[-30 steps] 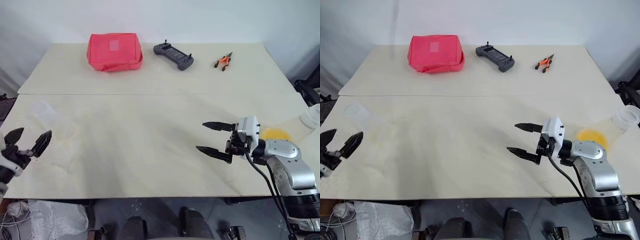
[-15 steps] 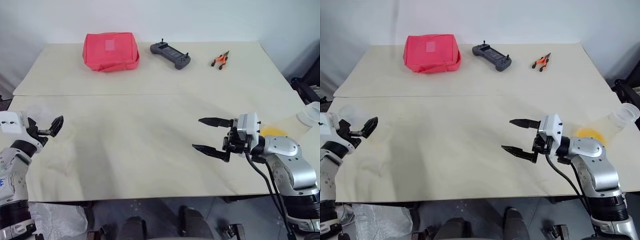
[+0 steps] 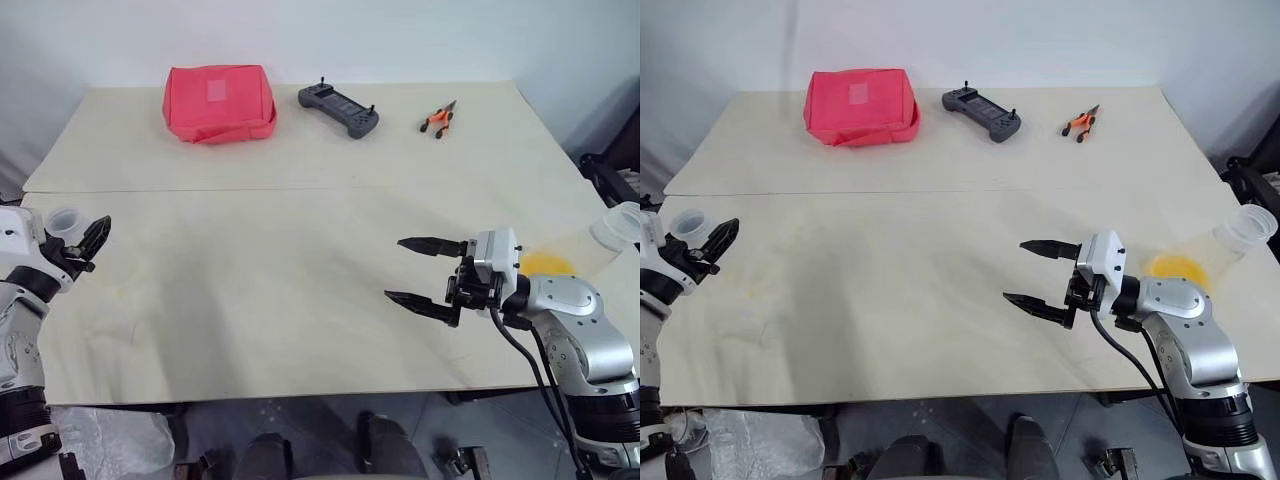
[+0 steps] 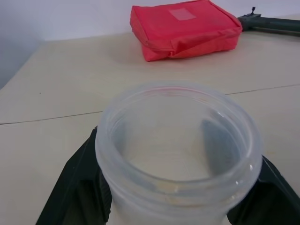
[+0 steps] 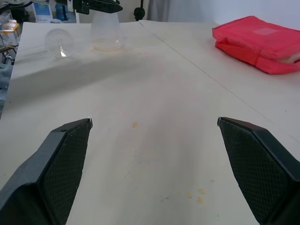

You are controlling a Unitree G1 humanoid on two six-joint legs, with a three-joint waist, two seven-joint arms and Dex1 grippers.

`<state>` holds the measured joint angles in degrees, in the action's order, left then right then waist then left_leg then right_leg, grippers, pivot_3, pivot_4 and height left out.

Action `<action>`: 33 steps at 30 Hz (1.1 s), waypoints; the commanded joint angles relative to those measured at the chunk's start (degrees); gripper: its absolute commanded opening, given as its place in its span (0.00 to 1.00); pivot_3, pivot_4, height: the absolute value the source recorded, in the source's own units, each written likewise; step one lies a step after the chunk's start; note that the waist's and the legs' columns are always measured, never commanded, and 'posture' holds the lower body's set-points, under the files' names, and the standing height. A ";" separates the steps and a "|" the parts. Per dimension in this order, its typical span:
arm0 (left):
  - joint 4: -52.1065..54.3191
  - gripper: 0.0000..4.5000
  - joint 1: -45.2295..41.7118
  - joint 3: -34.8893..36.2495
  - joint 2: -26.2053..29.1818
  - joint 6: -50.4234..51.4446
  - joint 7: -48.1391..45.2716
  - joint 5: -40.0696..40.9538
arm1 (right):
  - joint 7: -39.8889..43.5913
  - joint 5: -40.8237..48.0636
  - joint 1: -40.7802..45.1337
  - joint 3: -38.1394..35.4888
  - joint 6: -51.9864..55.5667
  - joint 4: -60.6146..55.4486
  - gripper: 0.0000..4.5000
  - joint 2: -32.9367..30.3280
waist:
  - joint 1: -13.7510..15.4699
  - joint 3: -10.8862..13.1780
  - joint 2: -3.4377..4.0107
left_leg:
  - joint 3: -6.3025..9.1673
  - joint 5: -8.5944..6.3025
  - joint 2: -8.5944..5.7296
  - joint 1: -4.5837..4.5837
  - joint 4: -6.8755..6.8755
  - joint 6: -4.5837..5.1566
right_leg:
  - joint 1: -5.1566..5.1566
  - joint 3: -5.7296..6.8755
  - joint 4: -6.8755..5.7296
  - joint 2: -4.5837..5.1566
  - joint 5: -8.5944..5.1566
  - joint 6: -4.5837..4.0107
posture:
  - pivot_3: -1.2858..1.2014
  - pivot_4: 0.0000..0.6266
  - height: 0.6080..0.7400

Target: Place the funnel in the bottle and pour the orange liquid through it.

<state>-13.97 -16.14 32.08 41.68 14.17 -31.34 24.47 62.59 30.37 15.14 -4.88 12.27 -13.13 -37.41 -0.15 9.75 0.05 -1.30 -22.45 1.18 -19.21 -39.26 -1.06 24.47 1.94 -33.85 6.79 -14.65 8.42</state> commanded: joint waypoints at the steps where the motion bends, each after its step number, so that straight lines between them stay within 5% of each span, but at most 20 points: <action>1: 4.14 0.55 -3.87 -3.27 2.16 1.82 -4.08 1.71 | 0.30 0.35 0.13 -2.07 -1.54 -0.74 1.00 -1.02 | 0.33 0.02 -0.05 | 0.01 0.00 0.00 -0.01 -0.04 0.00 | -0.01 0.02 -0.02 0.00 0.00 0.00 | 0.52 0.24 1.00; 11: -2.32 0.55 -21.10 -20.37 -1.58 0.63 -17.57 -1.33 | 2.17 1.18 -1.15 -5.15 -1.61 0.13 1.00 -4.52 | 0.44 0.03 -0.07 | -0.05 -0.01 -0.01 -0.06 -0.25 0.00 | -0.03 0.03 -0.04 -0.02 0.05 0.07 | 0.52 0.24 1.00; 17: -8.53 0.55 -32.32 -31.15 -12.57 -1.37 -27.74 -2.54 | 0.02 0.15 -4.33 -7.51 -2.48 -1.40 1.00 -4.98 | 0.61 0.05 -0.10 | -0.08 -0.03 -0.03 -0.18 -0.50 0.04 | -0.06 0.03 0.01 -0.01 0.13 0.22 | 0.52 0.24 1.00; 33: -30.12 0.55 -44.37 -38.09 -27.73 -16.01 -40.90 -9.29 | -8.80 0.60 -17.66 -12.95 -2.20 -12.69 1.00 -3.81 | 1.38 0.10 -0.18 | -0.12 -0.07 -0.02 -0.30 -0.77 0.11 | -0.06 0.02 0.04 -0.01 0.23 0.39 | 0.52 0.24 1.00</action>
<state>-43.90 -58.96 -6.23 14.38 -0.10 -71.07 15.35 54.77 30.25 -2.05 -15.92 10.45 -23.32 -41.53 1.24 9.85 -0.13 -1.42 -22.52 1.16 -19.51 -40.03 -0.95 24.41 1.97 -33.79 6.78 -14.41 8.80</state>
